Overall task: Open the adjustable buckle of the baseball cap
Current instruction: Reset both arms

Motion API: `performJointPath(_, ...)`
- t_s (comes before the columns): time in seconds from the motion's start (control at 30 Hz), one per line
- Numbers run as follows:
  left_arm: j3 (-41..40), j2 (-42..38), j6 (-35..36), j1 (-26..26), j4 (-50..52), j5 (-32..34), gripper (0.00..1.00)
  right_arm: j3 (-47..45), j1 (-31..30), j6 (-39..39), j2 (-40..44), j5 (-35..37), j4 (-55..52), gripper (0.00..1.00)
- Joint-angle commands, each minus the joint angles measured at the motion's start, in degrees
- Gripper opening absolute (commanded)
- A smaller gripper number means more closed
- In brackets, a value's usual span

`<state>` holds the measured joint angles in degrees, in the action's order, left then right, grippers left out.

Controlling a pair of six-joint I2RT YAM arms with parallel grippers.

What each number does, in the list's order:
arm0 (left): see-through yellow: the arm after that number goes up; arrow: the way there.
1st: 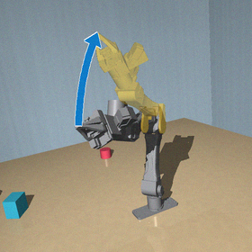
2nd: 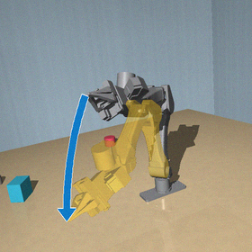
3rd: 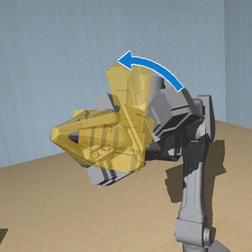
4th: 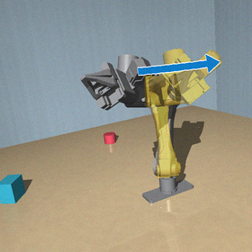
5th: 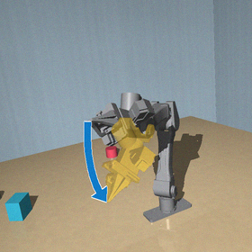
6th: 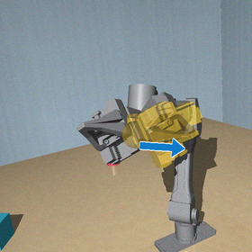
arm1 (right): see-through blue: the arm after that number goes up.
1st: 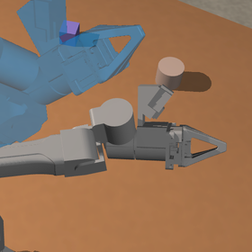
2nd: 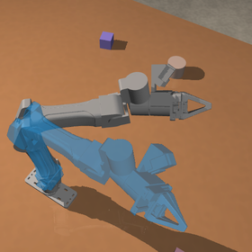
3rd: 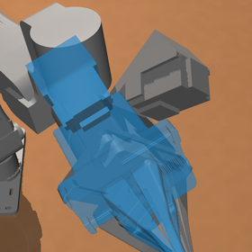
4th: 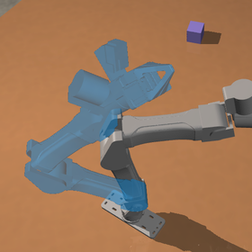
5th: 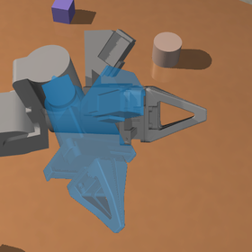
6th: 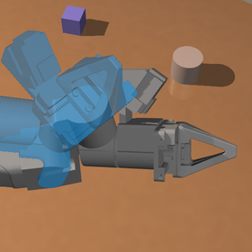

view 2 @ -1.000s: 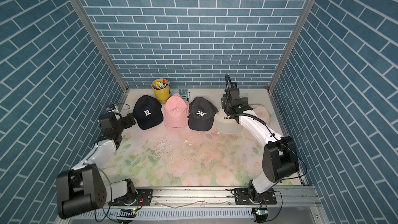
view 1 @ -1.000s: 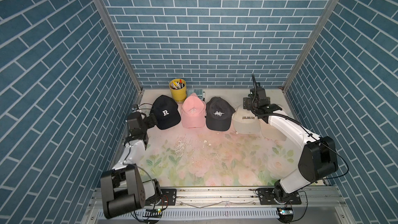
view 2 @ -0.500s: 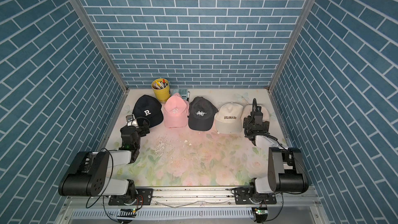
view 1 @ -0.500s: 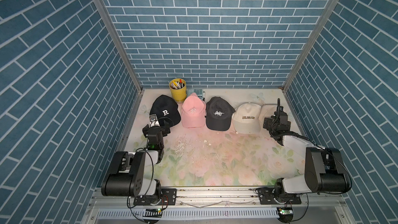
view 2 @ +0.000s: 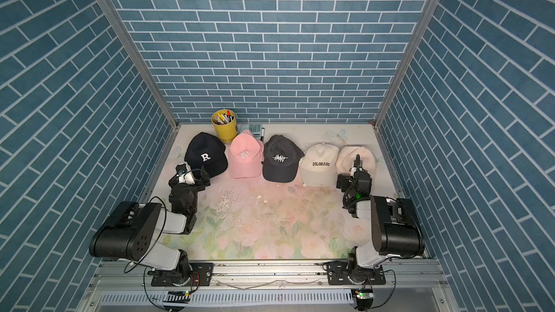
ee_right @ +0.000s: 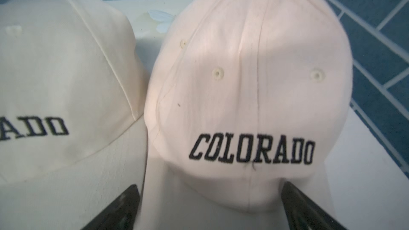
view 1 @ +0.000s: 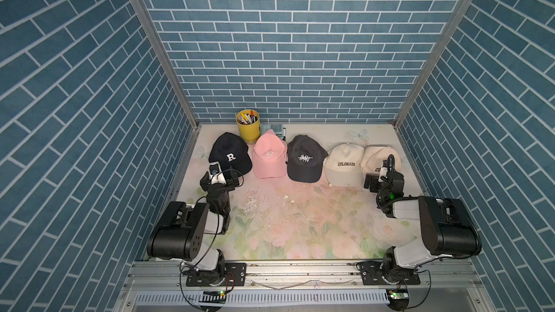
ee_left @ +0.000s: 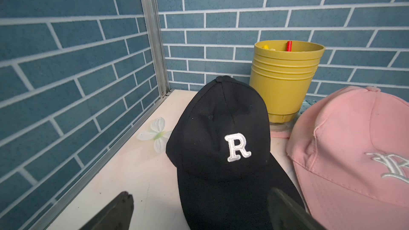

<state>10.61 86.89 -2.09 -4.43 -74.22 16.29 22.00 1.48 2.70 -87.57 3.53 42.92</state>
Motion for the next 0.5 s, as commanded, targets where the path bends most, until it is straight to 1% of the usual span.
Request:
performJointPath(0.0, 0.6, 0.2, 0.4, -0.3, -1.4, 0.2, 1.0, 1.6, 0.6, -0.4, 0.4, -2.1, 2.6, 0.99)
performJointPath(0.47, 0.8, 0.2, 0.4, -0.3, -1.0, 0.0, 1.0, 1.5, 0.7, -0.7, 0.1, -3.2, 3.1, 0.99)
